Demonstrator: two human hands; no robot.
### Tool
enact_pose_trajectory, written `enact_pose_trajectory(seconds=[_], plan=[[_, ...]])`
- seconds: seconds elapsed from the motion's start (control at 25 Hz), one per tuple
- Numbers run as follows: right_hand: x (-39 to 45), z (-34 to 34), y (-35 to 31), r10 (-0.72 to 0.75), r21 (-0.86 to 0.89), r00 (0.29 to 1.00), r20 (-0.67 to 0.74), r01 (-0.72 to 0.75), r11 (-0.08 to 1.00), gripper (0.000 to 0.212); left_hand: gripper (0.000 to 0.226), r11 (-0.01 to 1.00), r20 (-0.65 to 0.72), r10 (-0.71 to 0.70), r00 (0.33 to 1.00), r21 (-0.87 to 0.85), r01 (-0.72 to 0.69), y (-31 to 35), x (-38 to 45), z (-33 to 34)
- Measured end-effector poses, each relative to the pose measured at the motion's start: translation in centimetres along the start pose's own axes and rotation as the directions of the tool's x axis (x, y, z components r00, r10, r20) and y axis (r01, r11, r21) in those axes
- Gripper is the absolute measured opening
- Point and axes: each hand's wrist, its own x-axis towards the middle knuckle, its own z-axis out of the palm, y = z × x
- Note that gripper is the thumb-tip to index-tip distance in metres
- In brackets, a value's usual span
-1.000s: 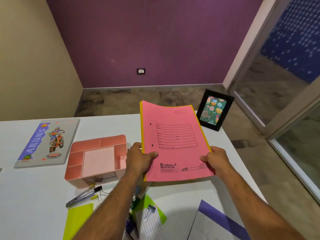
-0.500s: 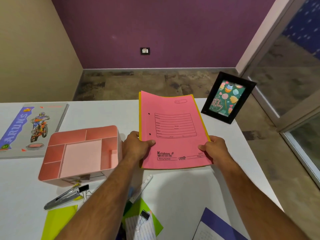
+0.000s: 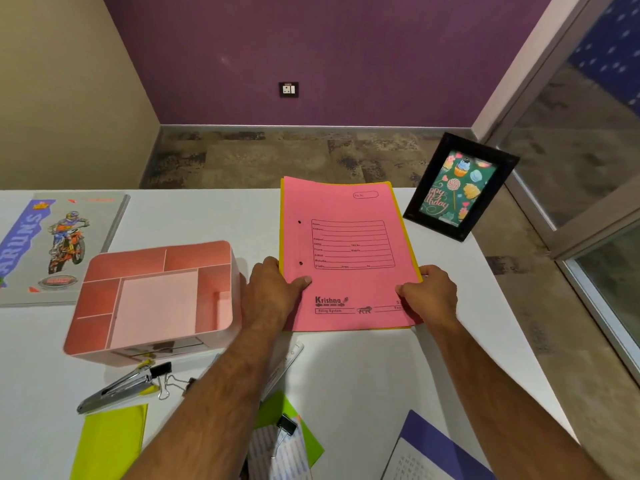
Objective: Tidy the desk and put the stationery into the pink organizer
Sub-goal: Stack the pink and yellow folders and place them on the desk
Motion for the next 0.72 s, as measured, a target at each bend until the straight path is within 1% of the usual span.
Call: enact_pose_trajectory(seconds=[0.08, 0.16, 0.24, 0.36, 0.44, 0.6, 0.72], plan=[[-0.3, 0.2, 0.1, -0.021, -0.111, 1.000, -0.011, 0.020, 0.994, 0.020, 0.057, 0.994, -0.029, 0.037, 0.999, 0.106, -0.034, -0.1, -0.4, 0.0], [-0.6, 0.2, 0.1, -0.026, -0.223, 0.999, -0.023, 0.020, 0.975, 0.028, 0.059, 0.988, -0.042, 0.050, 0.998, 0.151, -0.044, -0.1, -0.7, 0.0], [-1.0, 0.1, 0.0, -0.028, -0.283, 0.999, -0.030, 0.019, 0.959, 0.034, 0.062, 0.983, -0.034, 0.056, 0.998, 0.174, -0.049, -0.1, -1.0, 0.1], [-1.8, -0.4, 0.2, -0.030, -0.253, 0.998, -0.061, 0.014, 0.967, 0.052, 0.067, 0.975, -0.030, 0.091, 0.995, 0.209, -0.082, 0.0, -1.8, -0.3], [-2.4, -1.2, 0.2, -0.037, -0.213, 0.995, -0.089, 0.017, 0.977, 0.059, 0.067, 0.974, -0.042, 0.124, 0.991, 0.197, -0.113, 0.3, -2.4, -0.7], [-4.4, -2.9, 0.4, -0.050, -0.152, 0.993, -0.110, 0.033, 0.988, 0.060, 0.068, 0.971, -0.035, 0.214, 0.976, 0.114, -0.209, 1.3, -4.9, -1.3], [-6.6, -4.1, 1.0, -0.073, -0.120, 0.992, -0.105, 0.060, 0.991, 0.061, 0.067, 0.966, -0.011, 0.259, 0.966, 0.010, -0.258, 2.0, -7.3, -2.0]])
